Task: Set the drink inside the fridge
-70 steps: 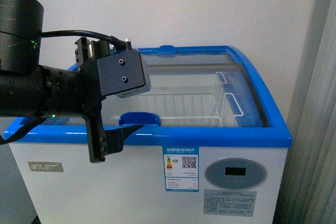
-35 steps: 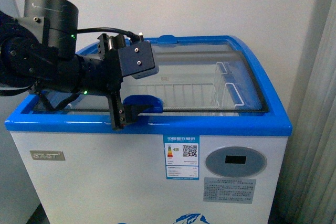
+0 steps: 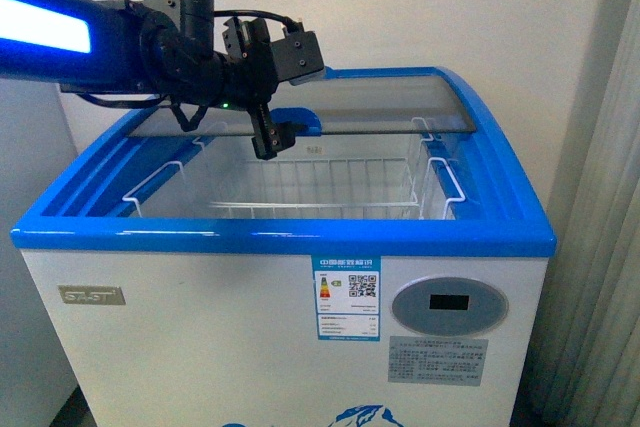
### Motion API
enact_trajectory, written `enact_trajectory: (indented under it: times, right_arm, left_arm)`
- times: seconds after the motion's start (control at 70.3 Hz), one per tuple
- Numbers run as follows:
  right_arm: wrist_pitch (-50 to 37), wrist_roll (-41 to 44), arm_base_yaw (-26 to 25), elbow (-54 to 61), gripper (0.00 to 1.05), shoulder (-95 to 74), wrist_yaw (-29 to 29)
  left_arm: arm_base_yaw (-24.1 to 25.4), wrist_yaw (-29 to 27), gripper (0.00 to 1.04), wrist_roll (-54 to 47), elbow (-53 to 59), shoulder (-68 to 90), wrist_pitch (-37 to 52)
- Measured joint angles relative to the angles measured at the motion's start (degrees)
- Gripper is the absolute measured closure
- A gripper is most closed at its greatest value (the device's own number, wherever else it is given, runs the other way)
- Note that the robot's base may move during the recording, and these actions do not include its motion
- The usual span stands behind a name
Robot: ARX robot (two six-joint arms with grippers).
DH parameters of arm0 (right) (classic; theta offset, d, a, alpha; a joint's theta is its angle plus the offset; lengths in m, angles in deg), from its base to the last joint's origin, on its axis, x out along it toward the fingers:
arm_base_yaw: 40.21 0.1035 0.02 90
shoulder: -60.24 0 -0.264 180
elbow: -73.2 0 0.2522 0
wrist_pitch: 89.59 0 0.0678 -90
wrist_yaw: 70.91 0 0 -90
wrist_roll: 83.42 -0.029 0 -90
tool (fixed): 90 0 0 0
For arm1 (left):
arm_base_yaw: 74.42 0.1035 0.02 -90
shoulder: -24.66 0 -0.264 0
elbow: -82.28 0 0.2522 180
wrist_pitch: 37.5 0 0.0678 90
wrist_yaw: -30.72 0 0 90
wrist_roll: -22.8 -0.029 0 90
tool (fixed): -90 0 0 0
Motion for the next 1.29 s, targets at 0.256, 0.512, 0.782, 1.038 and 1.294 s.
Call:
enact_trajectory:
  times: [0.256,0.512,0.782,1.038,1.294]
  right_arm:
    - [0.0,0.0,0.0,0.0,0.64,0.0,0.0]
    - [0.0,0.0,0.0,0.0,0.64,0.0,0.0]
    - [0.0,0.0,0.0,0.0,0.64,0.0,0.0]
    - [0.0,0.0,0.0,0.0,0.64,0.0,0.0]
    - [28.0,11.5,-6.0,-14.0,0.64,-9.6,-12.4]
  left_arm:
    - [-0.7,-15.0,0.08,7.3,-19.7,12.9,5.0]
    - [-0.8,-27.3,0.08,24.3,-17.2,11.7,7.3]
    - [3.1,-22.3,0.08,70.3,54.2,-38.3,21.0]
    - [4.0,-24.2,0.19,77.7,99.2,-69.0,35.0]
    - [12.3,-22.0,0.6,73.4,128.7,-94.9,50.1]
